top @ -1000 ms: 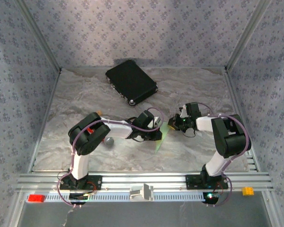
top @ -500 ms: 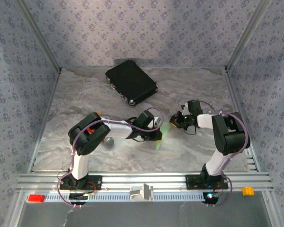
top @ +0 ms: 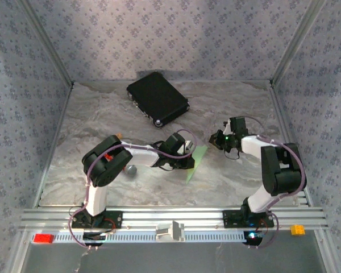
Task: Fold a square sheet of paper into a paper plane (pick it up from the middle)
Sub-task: Fold the wing for the fifth time at the center of the table.
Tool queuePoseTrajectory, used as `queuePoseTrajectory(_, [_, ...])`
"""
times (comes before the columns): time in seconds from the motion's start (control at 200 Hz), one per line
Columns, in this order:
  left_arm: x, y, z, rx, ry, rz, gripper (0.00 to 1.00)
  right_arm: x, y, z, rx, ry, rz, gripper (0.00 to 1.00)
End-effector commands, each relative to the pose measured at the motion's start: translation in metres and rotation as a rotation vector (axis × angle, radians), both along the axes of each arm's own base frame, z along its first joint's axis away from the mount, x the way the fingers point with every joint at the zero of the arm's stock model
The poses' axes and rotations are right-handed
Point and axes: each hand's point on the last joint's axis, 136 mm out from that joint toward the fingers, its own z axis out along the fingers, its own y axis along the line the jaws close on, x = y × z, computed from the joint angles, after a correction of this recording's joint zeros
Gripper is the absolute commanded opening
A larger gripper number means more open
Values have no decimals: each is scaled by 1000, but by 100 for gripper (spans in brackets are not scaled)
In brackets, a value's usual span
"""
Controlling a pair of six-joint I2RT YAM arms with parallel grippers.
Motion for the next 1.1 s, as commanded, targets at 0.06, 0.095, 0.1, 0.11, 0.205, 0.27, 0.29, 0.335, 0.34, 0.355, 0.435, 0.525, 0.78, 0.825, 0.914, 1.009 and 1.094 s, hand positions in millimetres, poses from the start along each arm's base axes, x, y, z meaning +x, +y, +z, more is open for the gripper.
queuePoseTrajectory(0.06, [-42, 42, -62, 237, 142, -24, 0, -8, 24, 25, 61, -57, 103, 11])
queuePoseTrajectory(0.095, [-42, 41, -61, 233, 139, -23, 0, -14, 33, 23, 80, -48, 130, 11])
queuePoseTrajectory(0.1, [-42, 41, -61, 233, 139, -23, 0, -15, 34, 23, 81, -46, 134, 11])
queuePoseTrajectory(0.11, [-42, 42, -61, 233, 138, -24, 0, -17, 37, 22, 87, -42, 144, 11])
queuePoseTrajectory(0.205, [-41, 40, -58, 224, 134, -23, 0, -35, 56, 12, 109, -10, 207, 11])
queuePoseTrajectory(0.27, [-40, 38, -56, 219, 131, -23, 0, -45, 60, 3, 105, 19, 200, 11])
queuePoseTrajectory(0.29, [-40, 38, -56, 218, 130, -23, 0, -47, 61, -1, 103, 25, 199, 10])
queuePoseTrajectory(0.335, [-38, 35, -53, 210, 125, -25, 0, -52, 63, -8, 104, 38, 202, 10])
queuePoseTrajectory(0.34, [-38, 35, -52, 209, 124, -25, 0, -53, 63, -9, 104, 41, 203, 10])
queuePoseTrajectory(0.355, [-38, 34, -52, 207, 124, -26, 0, -54, 64, -10, 107, 46, 206, 10])
queuePoseTrajectory(0.435, [-35, 29, -45, 190, 114, -28, 0, -59, 66, -21, 115, 74, 213, 8])
queuePoseTrajectory(0.525, [-32, 25, -38, 176, 103, -30, 0, -65, 59, -34, 75, 114, 198, 7])
queuePoseTrajectory(0.78, [-14, 10, 12, 101, 11, -8, 3, -77, 39, -60, -3, 186, 138, 3])
queuePoseTrajectory(0.825, [-13, 7, 23, 79, -5, -10, 4, -77, 38, -61, 0, 188, 135, 3])
queuePoseTrajectory(0.914, [-16, 0, 39, 32, -14, -33, 5, -78, 38, -62, 0, 192, 134, 3])
queuePoseTrajectory(1.009, [-25, -9, 45, -11, 9, -68, 5, -77, 37, -62, 1, 192, 133, 3])
queuePoseTrajectory(1.094, [-30, -17, 45, -35, 25, -86, 5, -78, 37, -63, 1, 194, 130, 3])
